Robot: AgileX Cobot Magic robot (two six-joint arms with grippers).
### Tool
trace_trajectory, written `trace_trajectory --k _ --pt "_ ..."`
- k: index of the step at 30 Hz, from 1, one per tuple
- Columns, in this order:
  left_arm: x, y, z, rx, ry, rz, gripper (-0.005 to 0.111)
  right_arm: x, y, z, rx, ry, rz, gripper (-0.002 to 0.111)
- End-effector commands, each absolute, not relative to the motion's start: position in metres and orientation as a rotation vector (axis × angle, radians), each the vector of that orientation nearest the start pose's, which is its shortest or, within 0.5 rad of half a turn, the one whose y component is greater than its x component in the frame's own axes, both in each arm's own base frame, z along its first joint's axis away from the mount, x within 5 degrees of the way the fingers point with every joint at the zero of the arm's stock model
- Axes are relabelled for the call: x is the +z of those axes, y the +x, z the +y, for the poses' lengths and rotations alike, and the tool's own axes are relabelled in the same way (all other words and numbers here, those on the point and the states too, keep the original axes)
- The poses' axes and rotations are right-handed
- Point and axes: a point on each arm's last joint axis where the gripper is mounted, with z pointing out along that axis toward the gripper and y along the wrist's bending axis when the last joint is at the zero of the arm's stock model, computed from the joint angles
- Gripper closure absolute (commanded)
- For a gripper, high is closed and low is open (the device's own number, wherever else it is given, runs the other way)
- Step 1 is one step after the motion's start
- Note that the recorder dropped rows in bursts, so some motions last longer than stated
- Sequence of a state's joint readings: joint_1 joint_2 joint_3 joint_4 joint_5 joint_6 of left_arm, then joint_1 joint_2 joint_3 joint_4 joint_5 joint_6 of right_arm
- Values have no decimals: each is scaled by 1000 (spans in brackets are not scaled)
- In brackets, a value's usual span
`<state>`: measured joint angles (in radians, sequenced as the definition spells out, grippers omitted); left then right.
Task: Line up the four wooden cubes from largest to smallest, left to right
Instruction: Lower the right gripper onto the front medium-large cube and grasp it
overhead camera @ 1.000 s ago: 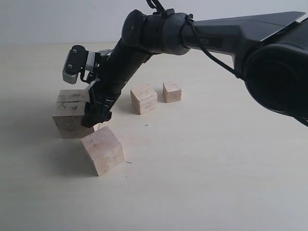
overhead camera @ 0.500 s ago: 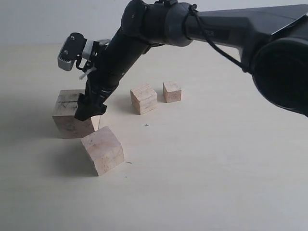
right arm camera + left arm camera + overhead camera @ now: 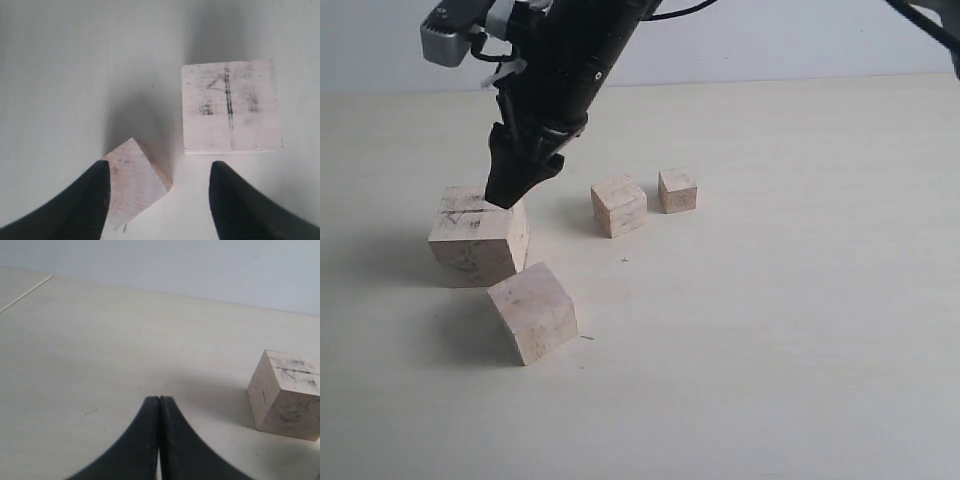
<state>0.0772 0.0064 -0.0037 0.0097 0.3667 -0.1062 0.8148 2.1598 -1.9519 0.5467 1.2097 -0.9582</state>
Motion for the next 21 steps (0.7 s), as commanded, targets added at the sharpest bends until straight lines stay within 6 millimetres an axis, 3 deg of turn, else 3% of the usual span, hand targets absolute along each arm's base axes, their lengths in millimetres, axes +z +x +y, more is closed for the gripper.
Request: trace_trajectory --k 1,5,9,16,21 --pt "181 53 5 -9 -164 1830 107 251 283 359 701 -2019 1978 42" --pt "181 53 5 -9 -164 1830 107 226 273 347 683 -2116 2022 38" --pt "181 53 5 -9 -164 1830 107 207 256 336 766 -2298 1851 38" --pt "181 53 5 -9 -164 1830 107 194 255 340 789 -2304 1734 38" --pt "181 53 5 -9 -164 1830 107 197 259 347 778 -2286 1537 38"
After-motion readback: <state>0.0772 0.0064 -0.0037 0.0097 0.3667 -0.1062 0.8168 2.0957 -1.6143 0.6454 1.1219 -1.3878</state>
